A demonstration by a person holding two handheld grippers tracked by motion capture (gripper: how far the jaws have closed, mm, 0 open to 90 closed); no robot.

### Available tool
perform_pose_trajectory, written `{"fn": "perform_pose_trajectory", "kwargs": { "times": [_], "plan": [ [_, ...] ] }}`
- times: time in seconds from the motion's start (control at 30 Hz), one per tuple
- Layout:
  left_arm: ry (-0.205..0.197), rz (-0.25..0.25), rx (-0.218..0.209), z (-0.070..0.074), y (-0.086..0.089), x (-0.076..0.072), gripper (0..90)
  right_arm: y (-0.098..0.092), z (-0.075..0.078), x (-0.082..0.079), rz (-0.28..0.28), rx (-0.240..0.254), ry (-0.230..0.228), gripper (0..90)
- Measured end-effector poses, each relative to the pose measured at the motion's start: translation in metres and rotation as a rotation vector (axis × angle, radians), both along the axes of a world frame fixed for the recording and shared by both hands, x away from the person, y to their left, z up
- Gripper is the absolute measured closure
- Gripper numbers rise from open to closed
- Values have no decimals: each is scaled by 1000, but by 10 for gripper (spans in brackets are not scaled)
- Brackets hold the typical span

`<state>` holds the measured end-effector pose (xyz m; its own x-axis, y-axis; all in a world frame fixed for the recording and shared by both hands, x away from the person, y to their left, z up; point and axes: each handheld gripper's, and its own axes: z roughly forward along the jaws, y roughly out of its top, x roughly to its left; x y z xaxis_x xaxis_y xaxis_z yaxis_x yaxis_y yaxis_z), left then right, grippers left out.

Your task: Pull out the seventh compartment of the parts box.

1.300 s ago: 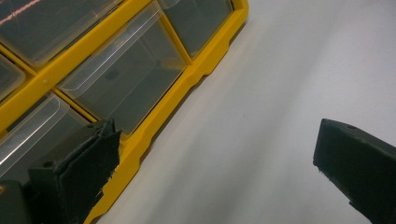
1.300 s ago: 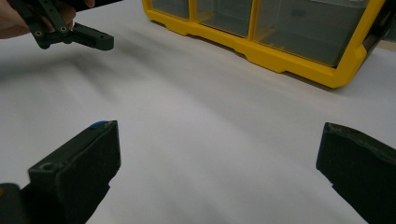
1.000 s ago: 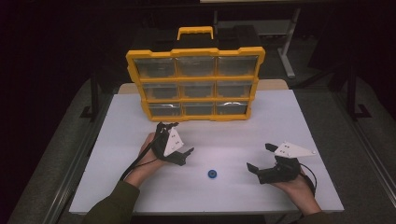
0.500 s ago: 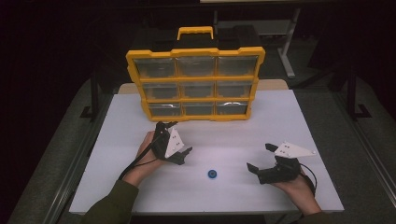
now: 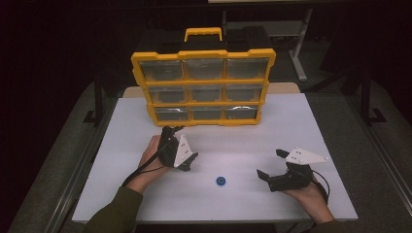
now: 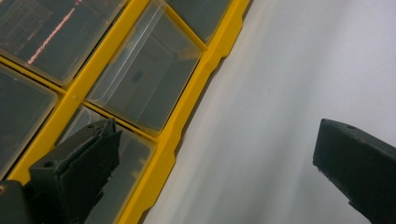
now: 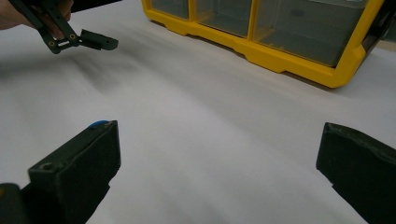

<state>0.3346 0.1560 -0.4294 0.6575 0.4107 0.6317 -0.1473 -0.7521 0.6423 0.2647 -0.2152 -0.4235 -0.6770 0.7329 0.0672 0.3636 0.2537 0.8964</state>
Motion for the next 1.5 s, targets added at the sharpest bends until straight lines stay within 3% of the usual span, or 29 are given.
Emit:
{"fn": "perform_pose_trajectory", "kwargs": {
  "times": [0.53,1.5],
  "plan": [
    [-87,-3,128,-4,-4,-2,3,0,0,0,-2,-4,4,0],
    [-242,-12,291,-11,-12,-4,3,0,0,-1,-4,-5,4,0]
  ]
}}
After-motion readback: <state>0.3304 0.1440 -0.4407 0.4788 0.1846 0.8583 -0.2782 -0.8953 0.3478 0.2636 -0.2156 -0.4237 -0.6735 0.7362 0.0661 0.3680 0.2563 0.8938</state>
